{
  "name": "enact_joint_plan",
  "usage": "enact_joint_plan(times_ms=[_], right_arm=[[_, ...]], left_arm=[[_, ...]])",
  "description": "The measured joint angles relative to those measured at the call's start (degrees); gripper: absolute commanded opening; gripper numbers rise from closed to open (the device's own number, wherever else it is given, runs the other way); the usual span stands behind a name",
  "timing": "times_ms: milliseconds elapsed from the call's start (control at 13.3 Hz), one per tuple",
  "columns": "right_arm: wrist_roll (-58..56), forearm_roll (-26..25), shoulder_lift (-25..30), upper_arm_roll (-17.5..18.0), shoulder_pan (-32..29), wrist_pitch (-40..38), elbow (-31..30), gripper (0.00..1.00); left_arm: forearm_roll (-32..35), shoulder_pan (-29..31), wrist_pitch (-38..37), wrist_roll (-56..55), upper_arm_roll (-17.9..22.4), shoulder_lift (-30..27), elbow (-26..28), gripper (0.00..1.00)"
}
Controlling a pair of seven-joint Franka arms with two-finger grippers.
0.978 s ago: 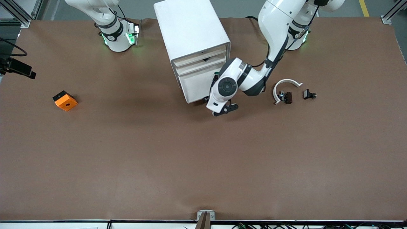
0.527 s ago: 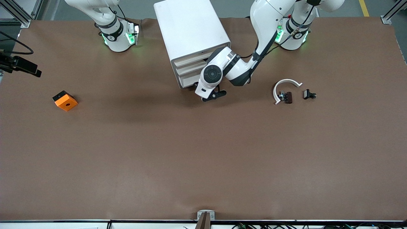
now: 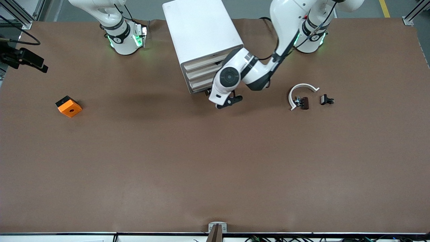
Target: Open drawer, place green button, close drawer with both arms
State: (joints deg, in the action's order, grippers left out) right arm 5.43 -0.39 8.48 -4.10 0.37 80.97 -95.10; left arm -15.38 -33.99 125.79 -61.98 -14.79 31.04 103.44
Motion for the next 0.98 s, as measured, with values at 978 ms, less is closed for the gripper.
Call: enact_joint_plan(times_ms=[978], right_arm=[[0.37, 0.59, 2.61, 0.23, 0.00, 2.41, -3.84, 1.00]], left_arm=[[16.10, 41.79, -27.54, 26.62, 0.47, -13.32, -21.81, 1.00]])
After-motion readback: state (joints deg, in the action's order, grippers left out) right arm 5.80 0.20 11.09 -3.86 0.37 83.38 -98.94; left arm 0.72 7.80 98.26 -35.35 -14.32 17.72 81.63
